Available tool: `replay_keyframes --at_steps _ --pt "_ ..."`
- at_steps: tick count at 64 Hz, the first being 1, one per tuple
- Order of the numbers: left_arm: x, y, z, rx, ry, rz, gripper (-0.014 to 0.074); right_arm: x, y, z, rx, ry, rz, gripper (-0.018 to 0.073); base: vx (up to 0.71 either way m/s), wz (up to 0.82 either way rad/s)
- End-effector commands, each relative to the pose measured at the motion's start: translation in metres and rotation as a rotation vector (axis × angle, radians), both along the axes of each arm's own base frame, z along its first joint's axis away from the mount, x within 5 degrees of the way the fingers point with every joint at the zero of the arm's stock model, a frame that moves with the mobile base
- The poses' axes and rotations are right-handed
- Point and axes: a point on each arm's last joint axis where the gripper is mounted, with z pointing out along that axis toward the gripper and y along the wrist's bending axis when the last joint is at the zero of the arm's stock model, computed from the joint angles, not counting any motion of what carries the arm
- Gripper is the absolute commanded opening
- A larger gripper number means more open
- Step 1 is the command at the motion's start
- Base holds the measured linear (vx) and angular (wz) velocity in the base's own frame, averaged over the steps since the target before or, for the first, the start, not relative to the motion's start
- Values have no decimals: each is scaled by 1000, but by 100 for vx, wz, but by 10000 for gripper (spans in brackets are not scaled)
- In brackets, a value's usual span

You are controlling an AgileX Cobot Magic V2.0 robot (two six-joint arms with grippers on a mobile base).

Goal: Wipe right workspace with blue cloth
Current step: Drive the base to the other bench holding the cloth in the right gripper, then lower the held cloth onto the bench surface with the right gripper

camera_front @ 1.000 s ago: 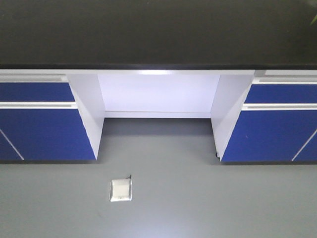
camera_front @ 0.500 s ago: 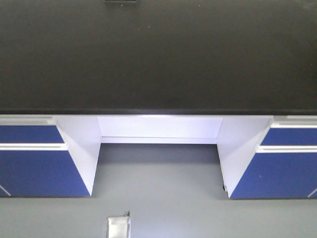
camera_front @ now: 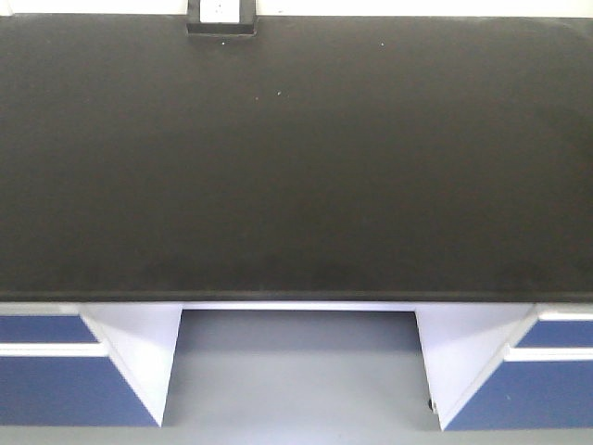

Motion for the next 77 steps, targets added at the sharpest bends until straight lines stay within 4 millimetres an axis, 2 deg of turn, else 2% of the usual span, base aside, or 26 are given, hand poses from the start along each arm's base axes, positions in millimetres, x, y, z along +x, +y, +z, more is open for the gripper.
replay_keyframes --at_steps 1,59,74,75,77 --pt "0 -1 -2 -9 -68 -16 -6 4 0 12 -42 -51 31 -8 23 0" --pt "0 -1 -2 -9 -68 -16 -6 5 1 13 -33 -63 41 -8 11 -1" --pt "0 -1 -2 -9 -68 -16 -6 16 11 23 -82 -182 200 -8 0 0" --pt "0 -1 -2 -9 -68 -16 -6 20 18 27 -52 -243 279 -8 0 0" --pt "0 -1 -2 -9 -68 -16 -6 23 23 27 -21 -265 310 -8 0 0"
